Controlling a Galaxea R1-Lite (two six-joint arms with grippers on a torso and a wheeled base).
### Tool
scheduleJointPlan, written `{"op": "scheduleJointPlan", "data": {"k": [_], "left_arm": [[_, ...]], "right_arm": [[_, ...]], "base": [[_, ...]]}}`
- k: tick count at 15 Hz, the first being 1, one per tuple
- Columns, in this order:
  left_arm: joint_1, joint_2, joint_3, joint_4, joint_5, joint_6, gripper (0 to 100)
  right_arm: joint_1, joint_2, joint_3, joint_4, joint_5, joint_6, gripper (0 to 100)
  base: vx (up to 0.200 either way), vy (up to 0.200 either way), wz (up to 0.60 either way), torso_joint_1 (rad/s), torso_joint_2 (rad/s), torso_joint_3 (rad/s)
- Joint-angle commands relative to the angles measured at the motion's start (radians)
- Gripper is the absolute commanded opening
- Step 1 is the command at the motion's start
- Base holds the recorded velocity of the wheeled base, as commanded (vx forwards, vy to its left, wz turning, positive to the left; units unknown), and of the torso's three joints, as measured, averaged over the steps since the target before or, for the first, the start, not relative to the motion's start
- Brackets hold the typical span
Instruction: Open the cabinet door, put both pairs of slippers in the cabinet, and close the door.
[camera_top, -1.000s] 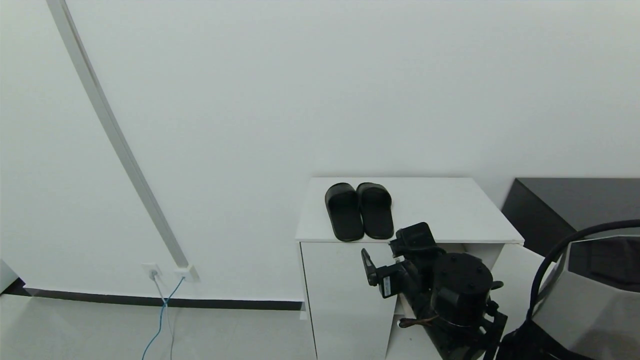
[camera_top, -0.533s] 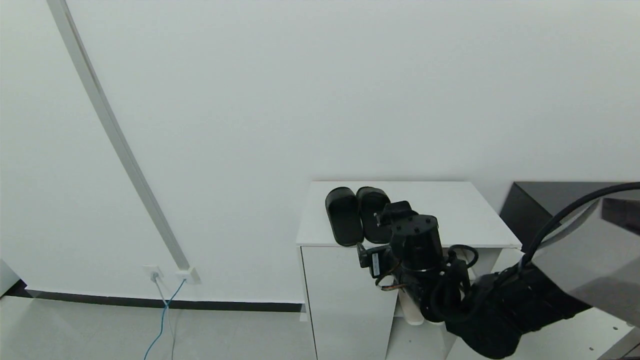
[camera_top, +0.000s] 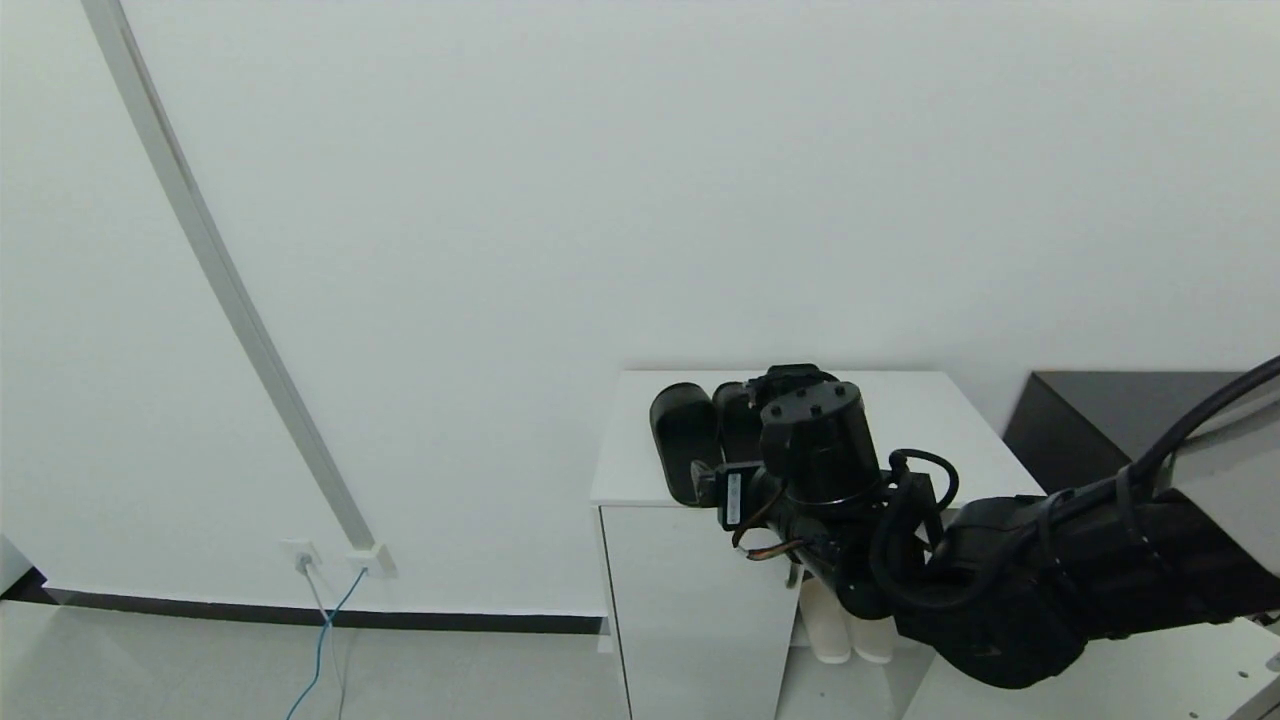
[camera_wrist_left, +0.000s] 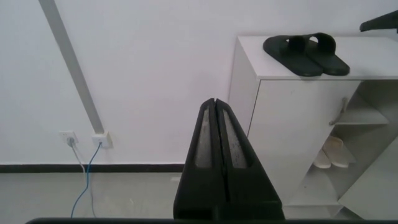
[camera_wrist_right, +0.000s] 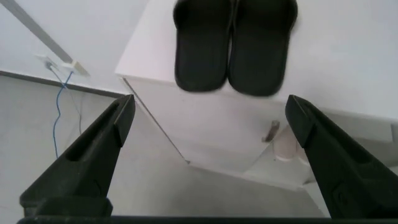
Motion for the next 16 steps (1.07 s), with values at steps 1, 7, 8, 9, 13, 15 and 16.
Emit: {"op": "scheduleJointPlan", "data": {"k": [1, 7, 8, 9, 13, 15, 16], "left_arm": [[0.001, 0.0, 0.0, 0.0, 0.0, -0.001, 0], [0.001, 0.0, 0.0, 0.0, 0.0, -0.001, 0], [0.001, 0.0, 0.0, -0.002, 0.0, -0.001, 0], [0.001, 0.0, 0.0, -0.002, 0.0, -0.003, 0], [0.001, 0.0, 0.0, -0.002, 0.0, -0.003, 0], [0.001, 0.0, 0.0, -0.002, 0.001, -0.001, 0], [0.001, 0.0, 0.0, 0.0, 0.001, -0.001, 0]], "right_arm": [[0.006, 0.002, 0.027, -0.009, -0.003, 0.0, 100], [0.018, 0.039, 0.076, -0.079, -0.012, -0.008, 100], [0.017, 0.059, 0.063, -0.081, -0.012, -0.008, 100], [0.014, 0.08, 0.043, -0.087, -0.012, -0.009, 100], [0.001, 0.129, -0.011, -0.09, -0.02, -0.025, 100], [-0.014, 0.166, -0.043, -0.093, -0.02, -0.025, 100], [-0.019, 0.189, -0.06, -0.101, -0.018, -0.026, 100]], "base": [[0.2, 0.0, 0.0, 0.022, -0.01, -0.056], [0.067, 0.0, 0.0, 0.004, 0.0, -0.001], [0.0, 0.0, 0.0, 0.0, 0.0, 0.0], [0.0, 0.0, 0.0, 0.0, 0.0, 0.0], [0.0, 0.0, 0.0, 0.0, 0.0, 0.0], [0.0, 0.0, 0.0, 0.0, 0.0, 0.0], [0.0, 0.0, 0.0, 0.0, 0.0, 0.0]]}}
